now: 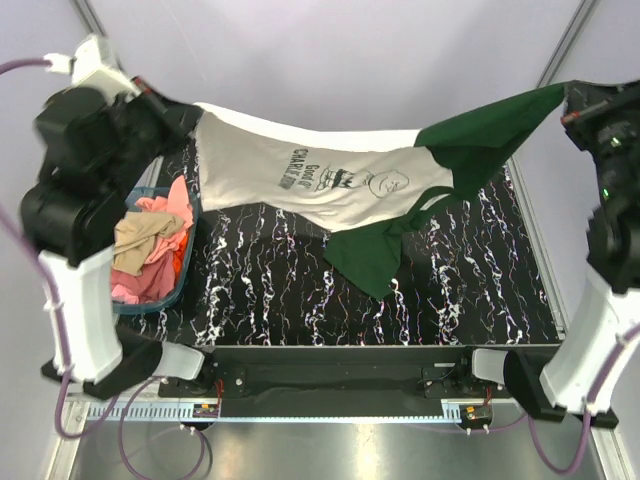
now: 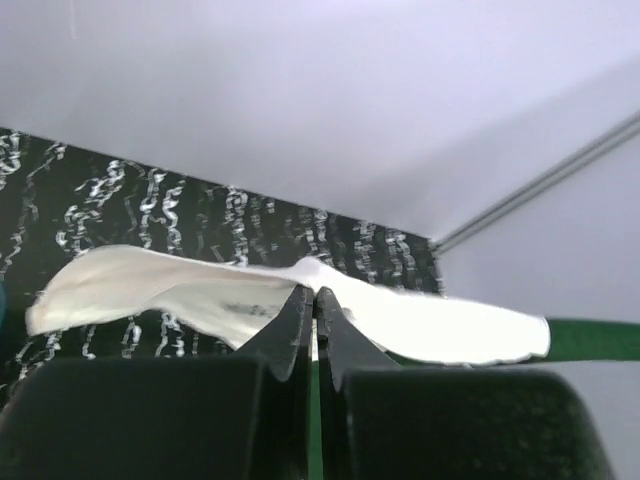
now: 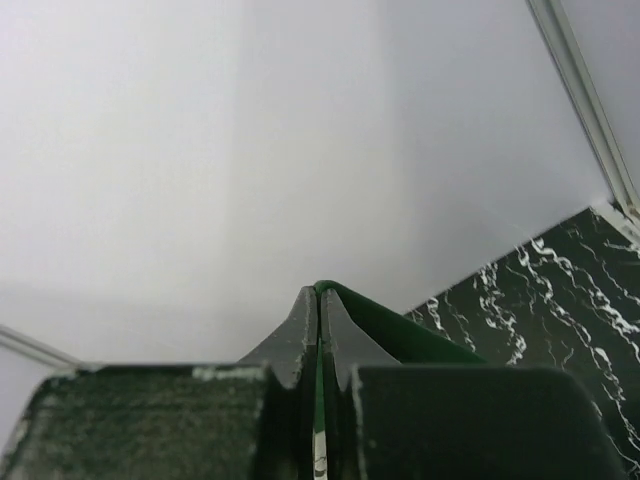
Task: Fold and stack the t-shirts
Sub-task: Flatten the tshirt out
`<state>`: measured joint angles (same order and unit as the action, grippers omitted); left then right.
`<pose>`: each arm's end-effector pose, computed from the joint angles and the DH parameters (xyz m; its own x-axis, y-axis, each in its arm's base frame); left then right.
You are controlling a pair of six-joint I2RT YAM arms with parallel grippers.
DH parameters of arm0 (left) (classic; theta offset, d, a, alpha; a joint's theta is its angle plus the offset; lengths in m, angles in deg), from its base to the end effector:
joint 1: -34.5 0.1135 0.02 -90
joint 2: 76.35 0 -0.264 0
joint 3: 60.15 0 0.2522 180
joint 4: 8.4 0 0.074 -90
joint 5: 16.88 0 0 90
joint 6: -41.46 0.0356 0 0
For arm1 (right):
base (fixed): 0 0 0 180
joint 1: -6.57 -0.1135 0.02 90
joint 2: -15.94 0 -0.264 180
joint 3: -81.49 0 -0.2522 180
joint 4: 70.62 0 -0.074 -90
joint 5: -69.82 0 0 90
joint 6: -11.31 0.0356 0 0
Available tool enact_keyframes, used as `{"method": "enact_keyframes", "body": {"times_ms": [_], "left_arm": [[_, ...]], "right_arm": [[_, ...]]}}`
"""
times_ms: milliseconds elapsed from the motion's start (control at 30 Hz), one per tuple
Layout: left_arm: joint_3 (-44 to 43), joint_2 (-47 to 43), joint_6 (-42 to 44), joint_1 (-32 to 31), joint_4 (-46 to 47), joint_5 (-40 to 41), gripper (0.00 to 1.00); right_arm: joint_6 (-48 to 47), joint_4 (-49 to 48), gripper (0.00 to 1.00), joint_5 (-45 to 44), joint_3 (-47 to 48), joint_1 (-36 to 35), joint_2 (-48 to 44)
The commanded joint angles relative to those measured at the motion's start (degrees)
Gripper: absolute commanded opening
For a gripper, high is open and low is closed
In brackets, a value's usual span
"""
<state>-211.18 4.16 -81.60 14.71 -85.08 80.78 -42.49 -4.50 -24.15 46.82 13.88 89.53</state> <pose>0.1608 -0.0528 0.5999 -0.1996 -0.5027 -0.8411 0.1216 0.8390 -0.5304 0.1320 -0.0194 0.6170 0.1937 0.5692 -0.7991 0.1002 0.7988 0.5932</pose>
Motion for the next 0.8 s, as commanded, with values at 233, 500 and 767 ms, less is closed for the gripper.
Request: {"method": "enact_keyframes", "body": {"times_ms": [233, 500, 767], "left_arm": [[7.72, -20.48, -9.74, 0.1, 6.4, -10.38, 0.0], [19.75, -11.81, -5.01, 0.19, 10.17, -10.65, 0.0], [2.75, 14.47, -6.83, 10.01, 15.45, -15.29, 0.0]], "right_arm": [[5.28, -0.68, 0.0, -8.68, 4.67, 0.25, -20.05], [5.19, -1.29, 0.0, -3.77, -3.94, 0.25, -8.3], [-1.31, -8.06, 0.0, -1.57, 12.61, 0.25, 19.64]]}}
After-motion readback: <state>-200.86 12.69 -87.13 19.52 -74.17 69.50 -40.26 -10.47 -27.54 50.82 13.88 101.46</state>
